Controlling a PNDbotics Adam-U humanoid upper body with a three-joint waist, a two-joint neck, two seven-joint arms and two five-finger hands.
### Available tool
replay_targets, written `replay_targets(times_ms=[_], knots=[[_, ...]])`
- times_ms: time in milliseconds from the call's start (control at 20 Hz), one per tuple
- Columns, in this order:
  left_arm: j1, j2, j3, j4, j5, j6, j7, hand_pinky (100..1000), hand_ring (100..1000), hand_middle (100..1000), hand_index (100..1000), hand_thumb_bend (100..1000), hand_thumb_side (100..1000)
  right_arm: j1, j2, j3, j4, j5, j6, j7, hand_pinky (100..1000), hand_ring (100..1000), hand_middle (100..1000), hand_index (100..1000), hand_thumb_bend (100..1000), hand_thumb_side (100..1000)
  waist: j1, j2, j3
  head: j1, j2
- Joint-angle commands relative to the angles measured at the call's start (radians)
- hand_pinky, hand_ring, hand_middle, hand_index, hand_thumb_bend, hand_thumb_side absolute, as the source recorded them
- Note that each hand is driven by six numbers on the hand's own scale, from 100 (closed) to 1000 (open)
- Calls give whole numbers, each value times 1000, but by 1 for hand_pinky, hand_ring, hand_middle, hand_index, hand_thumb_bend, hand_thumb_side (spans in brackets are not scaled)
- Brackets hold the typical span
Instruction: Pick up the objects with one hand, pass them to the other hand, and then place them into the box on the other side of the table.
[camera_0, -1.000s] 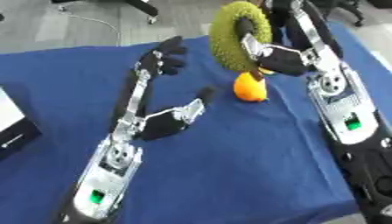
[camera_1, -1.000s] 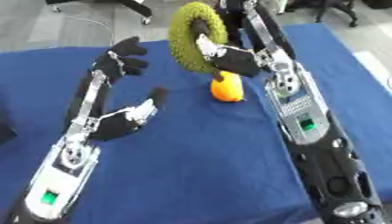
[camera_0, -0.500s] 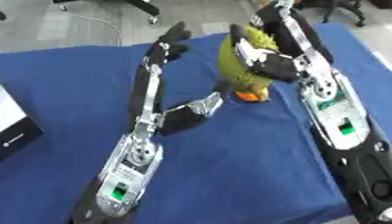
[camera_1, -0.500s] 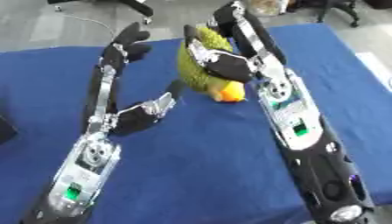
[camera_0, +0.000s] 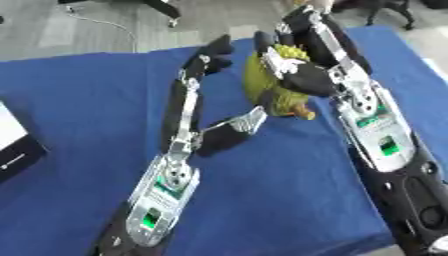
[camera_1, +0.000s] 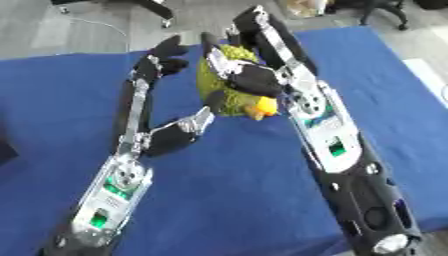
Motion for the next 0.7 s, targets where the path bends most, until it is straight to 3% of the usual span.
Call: replay_targets(times_ms=[50,200,500,700], knots=[[-30,-13,-32,15,1,-32,-35,764,705,709,900,466,379,-20,-1,2,-21,-16,0,9,206,100,100,152,100,382,-8,-4,-3,-1,-3],[-37,-15,-72,51,3,-68,-82,760,698,705,898,461,384,-22,0,2,-22,-21,0,11,206,100,100,152,100,386,-7,-3,-4,-1,-3],[-49,-43,-87,80,42,-97,-181,733,648,661,872,418,364,-25,3,4,-24,-29,2,14,207,100,100,152,100,385,-12,-2,-6,-2,-3],[-53,-55,-76,77,75,-83,-227,545,438,428,696,100,226,-26,3,4,-26,-31,3,15,208,100,100,153,100,384,-13,-2,-5,-3,-3]])
